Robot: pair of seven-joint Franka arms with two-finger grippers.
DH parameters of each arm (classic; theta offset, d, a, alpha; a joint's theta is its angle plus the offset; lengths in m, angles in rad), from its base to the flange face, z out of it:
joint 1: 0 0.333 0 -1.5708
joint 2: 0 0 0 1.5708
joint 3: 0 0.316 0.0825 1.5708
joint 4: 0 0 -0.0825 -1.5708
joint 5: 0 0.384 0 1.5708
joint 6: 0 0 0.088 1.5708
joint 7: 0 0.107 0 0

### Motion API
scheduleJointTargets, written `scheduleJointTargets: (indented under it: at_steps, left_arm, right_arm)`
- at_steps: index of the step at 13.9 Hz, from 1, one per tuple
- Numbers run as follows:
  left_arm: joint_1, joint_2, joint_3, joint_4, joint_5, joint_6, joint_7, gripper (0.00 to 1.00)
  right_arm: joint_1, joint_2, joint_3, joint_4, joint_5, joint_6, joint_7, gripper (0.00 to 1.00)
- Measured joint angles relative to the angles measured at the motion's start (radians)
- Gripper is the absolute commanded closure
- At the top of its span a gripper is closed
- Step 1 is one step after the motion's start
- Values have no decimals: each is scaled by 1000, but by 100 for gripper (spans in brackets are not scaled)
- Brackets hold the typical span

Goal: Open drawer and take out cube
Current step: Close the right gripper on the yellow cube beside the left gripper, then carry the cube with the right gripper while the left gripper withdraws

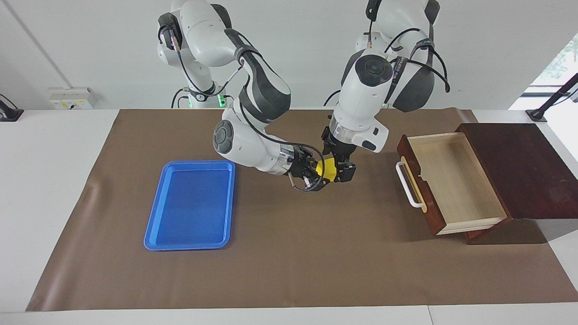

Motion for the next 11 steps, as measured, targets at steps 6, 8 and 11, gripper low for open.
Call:
scheduleJointTargets:
  at_steps: [6, 8, 11]
  left_arm:
    - [8, 0, 61, 0, 3, -35, 79, 0]
    - [17, 0, 103, 0, 3, -58, 158, 0]
    - [20, -3, 168, -11, 3, -104, 301, 0]
  right_arm:
    - [0, 0, 0, 0, 0, 0, 0, 100]
    - [-1, 0, 0, 0, 0, 1, 0, 100]
    - [-18, 0, -4, 0, 0, 1, 0, 100]
